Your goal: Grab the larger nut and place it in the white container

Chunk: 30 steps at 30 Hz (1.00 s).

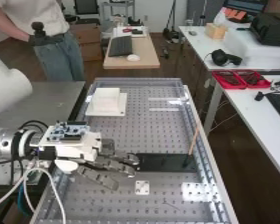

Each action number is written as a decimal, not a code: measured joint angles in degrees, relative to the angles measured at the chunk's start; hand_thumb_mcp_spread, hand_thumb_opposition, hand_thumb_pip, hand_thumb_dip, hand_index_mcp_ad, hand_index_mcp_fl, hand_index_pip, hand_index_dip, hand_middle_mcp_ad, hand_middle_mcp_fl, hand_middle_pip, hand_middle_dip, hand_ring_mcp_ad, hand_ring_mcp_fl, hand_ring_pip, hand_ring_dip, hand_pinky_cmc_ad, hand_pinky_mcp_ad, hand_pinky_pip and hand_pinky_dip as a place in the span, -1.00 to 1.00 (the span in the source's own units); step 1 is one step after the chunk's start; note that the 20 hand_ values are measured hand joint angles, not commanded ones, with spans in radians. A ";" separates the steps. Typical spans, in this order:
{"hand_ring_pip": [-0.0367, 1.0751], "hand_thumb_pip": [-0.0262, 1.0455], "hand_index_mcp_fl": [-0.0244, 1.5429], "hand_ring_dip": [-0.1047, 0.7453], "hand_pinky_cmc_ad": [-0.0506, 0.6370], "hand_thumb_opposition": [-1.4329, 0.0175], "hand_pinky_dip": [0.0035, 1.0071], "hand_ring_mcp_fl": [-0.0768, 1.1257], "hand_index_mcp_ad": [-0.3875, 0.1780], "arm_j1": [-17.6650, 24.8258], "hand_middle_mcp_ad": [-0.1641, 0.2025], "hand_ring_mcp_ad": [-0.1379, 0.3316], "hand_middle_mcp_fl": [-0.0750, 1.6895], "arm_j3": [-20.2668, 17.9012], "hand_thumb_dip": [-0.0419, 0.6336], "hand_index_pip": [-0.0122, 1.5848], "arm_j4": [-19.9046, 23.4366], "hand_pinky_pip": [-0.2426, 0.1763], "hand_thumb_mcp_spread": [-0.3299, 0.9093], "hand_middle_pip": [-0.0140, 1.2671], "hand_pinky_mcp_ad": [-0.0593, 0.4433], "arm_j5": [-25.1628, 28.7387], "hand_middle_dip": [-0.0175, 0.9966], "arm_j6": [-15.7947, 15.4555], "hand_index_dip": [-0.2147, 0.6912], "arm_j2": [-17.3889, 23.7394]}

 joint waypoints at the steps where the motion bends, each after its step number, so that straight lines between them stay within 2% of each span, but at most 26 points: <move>1: -0.60 0.54 -0.95 -0.55 0.21 -0.26 0.23 -0.87 -0.36 0.08 0.26 0.20 -0.91 -0.06 -0.36 0.97 -0.11 -0.29 0.08 -0.79 0.44 0.15 -0.63 0.21 -0.49 0.12; 3: -0.57 0.54 -0.95 -0.55 0.21 -0.26 0.22 -0.87 -0.39 0.26 0.26 0.20 -0.91 -0.20 -0.36 0.97 -0.38 -0.29 0.07 -0.79 0.44 0.46 -0.63 0.38 -0.50 0.30; 13: -0.50 0.56 -0.95 -0.65 0.21 -0.20 0.47 -0.88 -0.39 1.05 0.26 0.20 -0.91 -1.06 -0.36 0.97 -1.46 -0.34 -0.03 -0.80 0.44 1.97 -0.69 1.24 -0.50 1.03; 30: -0.50 0.56 -0.95 -0.65 0.21 -0.17 0.49 -0.88 -0.38 0.33 0.26 0.20 -0.91 -0.25 -0.37 0.97 -0.90 -0.37 -0.05 -0.80 0.44 0.18 -0.69 1.02 -0.50 -0.76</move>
